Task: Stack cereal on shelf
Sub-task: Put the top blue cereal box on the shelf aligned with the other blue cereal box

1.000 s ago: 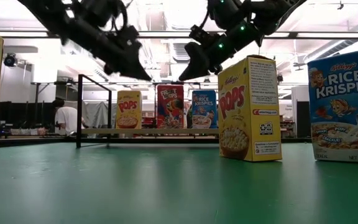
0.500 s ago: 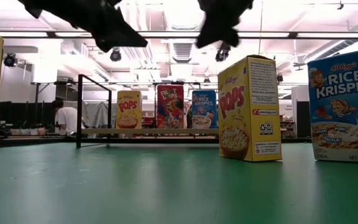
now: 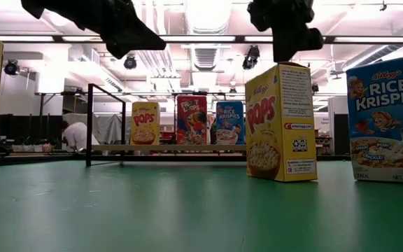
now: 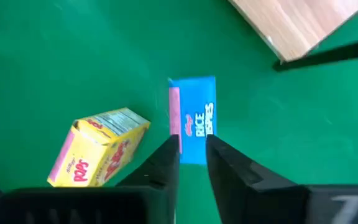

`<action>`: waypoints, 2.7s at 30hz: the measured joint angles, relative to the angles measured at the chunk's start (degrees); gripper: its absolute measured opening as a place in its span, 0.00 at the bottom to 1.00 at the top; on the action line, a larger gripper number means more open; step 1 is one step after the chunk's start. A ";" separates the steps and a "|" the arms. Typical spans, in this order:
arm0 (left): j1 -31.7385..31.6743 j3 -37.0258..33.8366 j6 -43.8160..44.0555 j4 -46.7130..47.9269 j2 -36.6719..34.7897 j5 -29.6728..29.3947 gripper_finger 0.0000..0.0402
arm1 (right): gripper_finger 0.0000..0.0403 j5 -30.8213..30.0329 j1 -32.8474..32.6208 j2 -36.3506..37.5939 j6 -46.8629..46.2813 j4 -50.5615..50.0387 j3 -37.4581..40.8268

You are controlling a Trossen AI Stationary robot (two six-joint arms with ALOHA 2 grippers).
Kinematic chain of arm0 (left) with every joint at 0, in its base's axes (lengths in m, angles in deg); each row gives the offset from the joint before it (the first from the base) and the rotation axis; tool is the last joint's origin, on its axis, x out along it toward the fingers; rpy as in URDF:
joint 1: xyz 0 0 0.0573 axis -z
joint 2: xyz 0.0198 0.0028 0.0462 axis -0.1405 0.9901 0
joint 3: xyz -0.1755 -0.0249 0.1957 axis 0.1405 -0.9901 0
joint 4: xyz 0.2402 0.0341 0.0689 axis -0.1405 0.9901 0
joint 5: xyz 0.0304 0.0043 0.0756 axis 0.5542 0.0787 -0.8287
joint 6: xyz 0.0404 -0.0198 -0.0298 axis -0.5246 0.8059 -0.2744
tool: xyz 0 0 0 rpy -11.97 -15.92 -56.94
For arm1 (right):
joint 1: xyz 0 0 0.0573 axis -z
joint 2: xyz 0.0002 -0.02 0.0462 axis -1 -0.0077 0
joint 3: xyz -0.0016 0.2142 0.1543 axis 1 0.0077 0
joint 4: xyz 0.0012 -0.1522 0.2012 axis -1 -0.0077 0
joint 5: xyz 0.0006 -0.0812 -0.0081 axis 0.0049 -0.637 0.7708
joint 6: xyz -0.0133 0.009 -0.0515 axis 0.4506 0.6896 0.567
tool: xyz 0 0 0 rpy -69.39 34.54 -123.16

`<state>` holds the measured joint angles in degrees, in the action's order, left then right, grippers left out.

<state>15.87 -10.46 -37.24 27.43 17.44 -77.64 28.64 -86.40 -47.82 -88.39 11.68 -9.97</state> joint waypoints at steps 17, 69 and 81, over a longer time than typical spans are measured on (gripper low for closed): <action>0.00 0.00 -0.35 -0.17 0.09 0.00 0.00 | 0.72 -3.11 -2.08 -0.43 0.25 6.77 6.81; -0.11 1.22 1.36 -0.83 0.11 -0.66 0.00 | 0.48 -8.11 -3.63 -3.15 6.79 16.86 13.92; -0.12 1.22 1.36 -0.95 0.11 -0.66 0.00 | 0.38 -8.09 -3.50 -3.13 7.61 16.91 13.90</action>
<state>15.75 -9.24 -35.89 26.48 17.55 -78.30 20.55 -89.90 -50.95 -80.78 28.59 3.93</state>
